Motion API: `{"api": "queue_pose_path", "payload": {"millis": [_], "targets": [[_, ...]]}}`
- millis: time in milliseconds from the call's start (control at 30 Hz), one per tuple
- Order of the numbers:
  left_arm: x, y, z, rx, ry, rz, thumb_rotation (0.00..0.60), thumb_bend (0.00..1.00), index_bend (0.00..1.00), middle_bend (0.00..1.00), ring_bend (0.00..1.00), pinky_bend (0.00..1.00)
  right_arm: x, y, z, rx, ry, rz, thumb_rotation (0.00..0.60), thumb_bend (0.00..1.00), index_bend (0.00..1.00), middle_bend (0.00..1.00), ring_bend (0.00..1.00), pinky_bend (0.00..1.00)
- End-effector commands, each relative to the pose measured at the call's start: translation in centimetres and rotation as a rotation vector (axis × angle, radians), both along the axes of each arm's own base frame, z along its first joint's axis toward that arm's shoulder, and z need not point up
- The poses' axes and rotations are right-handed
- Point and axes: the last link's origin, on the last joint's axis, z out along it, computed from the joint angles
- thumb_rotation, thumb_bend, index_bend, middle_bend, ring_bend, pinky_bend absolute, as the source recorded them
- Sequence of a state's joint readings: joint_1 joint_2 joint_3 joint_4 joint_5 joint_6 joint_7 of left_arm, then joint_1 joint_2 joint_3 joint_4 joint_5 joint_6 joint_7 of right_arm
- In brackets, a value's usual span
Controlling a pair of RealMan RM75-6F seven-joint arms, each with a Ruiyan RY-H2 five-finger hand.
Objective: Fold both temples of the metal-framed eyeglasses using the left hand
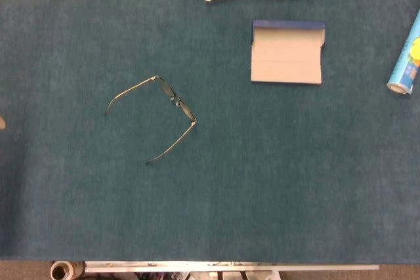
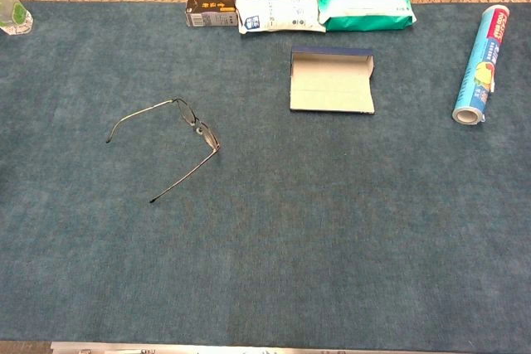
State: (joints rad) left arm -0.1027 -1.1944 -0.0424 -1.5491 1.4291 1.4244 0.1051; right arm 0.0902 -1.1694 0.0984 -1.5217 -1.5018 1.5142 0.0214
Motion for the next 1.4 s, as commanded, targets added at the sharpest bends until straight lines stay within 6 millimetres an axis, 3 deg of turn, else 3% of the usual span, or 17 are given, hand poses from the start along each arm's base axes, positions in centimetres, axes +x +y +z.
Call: {"api": "queue_pose_path", "payload": {"millis": [33, 400, 600, 867, 1033, 1233, 1267, 1400], "targets": [[0.0, 0.0, 0.0, -0.002, -0.001, -0.002, 0.6, 0.6, 0.53, 0.55, 0.51, 0.68, -0.1, 0.0, -0.1, 0.007, 0.0, -0.005, 0.6, 0.16, 0.61, 0.53, 0.47, 0.52], [0.5, 0.0, -0.1, -0.004, -0.017, -0.028, 0.6, 0.6, 0.54, 0.55, 0.51, 0.68, 0.1, -0.1, 0.4, -0.005, -0.02, 0.006, 0.6, 0.16, 0.61, 0.53, 0.47, 0.52], [2.1, 0.2, -0.5, -0.029, -0.04, -0.105, 0.6, 0.6, 0.52, 0.52, 0.49, 0.65, 0.8, 0.4, 0.9, -0.027, -0.028, 0.039, 0.6, 0.16, 0.61, 0.53, 0.47, 0.52], [4.6, 2.0, -1.0, -0.218, -0.066, -0.169, 0.6, 0.6, 0.36, 0.36, 0.34, 0.51, 1.3, 0.5, 1.6, -0.044, -0.047, 0.061, 0.6, 0.16, 0.61, 0.53, 0.47, 0.52], [6.0, 3.6, -2.0, -0.335, -0.01, -0.219, 0.6, 0.79, 0.28, 0.25, 0.23, 0.39, 1.1, 0.4, 2.1, -0.059, -0.051, 0.055, 0.6, 0.16, 0.61, 0.53, 0.47, 0.52], [7.5, 5.1, -3.3, -0.43, 0.034, -0.26, 0.6, 0.95, 0.23, 0.16, 0.16, 0.32, 1.0, 0.5, 2.6, -0.079, -0.055, 0.055, 0.6, 0.16, 0.61, 0.53, 0.47, 0.52], [8.3, 6.4, -4.3, -0.477, 0.081, -0.289, 0.6, 0.97, 0.22, 0.15, 0.15, 0.31, 1.0, 0.5, 2.9, -0.095, -0.056, 0.054, 0.6, 0.16, 0.61, 0.53, 0.47, 0.52], [9.6, 8.2, -5.6, -0.521, 0.152, -0.301, 0.6, 1.0, 0.16, 0.07, 0.1, 0.23, 0.9, 0.5, 3.2, -0.104, -0.06, 0.047, 0.6, 0.16, 0.61, 0.53, 0.47, 0.52]]}}
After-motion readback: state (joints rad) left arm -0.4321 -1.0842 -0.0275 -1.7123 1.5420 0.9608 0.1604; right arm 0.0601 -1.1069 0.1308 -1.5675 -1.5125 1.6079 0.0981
